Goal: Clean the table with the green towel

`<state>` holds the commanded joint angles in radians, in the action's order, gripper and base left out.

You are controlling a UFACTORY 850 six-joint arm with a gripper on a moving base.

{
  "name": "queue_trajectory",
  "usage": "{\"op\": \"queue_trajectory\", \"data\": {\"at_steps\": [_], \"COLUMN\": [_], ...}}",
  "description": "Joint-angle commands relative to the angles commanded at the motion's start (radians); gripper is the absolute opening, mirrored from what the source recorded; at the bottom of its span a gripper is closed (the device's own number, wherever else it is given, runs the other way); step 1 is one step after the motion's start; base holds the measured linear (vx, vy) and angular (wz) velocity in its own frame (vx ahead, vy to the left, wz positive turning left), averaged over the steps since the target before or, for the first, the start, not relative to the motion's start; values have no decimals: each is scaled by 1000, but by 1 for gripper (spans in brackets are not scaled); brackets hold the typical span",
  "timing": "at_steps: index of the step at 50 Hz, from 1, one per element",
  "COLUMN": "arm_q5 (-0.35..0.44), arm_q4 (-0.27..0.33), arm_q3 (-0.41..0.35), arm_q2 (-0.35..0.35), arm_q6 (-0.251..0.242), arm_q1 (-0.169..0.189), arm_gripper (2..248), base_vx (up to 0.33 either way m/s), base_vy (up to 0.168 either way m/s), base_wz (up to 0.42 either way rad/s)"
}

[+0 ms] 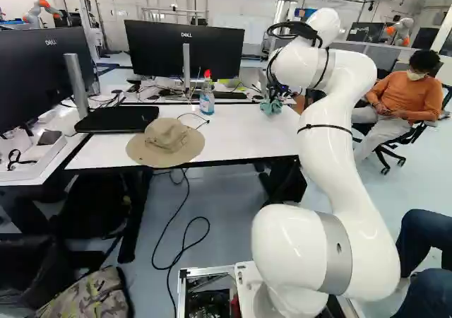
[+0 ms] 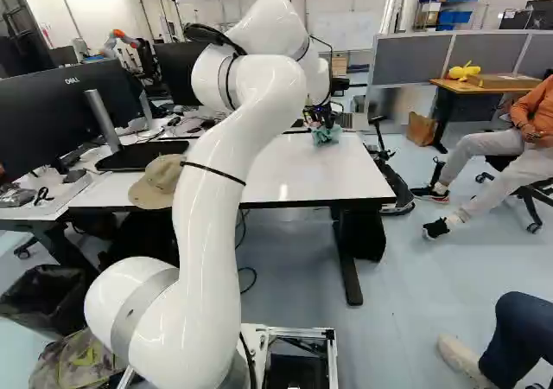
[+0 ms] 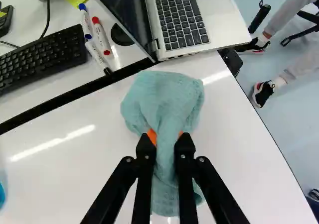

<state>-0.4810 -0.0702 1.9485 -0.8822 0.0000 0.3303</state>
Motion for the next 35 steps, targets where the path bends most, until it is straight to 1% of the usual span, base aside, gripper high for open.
{"op": "queue_trajectory", "data": {"at_steps": [18,19,23,24,28,29,33,34,35], "arm_q5": [0,0,0,0,0,0,0,0,0], "arm_q4": [0,0,0,0,0,0,0,0,0], "arm_q3": [0,0,0,0,0,0,0,0,0], "arm_q2": [0,0,0,0,0,0,0,0,0], "arm_q6": [0,0,0,0,0,0,0,0,0], "arm_q1": [0,0,0,0,0,0,0,0,0], "arm_gripper": [51,75,75,110,110,145,145,181,181], "base_vx": [0,0,0,0,0,0,0,0,0], "base_vy": [0,0,0,0,0,0,0,0,0], "base_wz": [0,0,0,0,0,0,0,0,0]}}
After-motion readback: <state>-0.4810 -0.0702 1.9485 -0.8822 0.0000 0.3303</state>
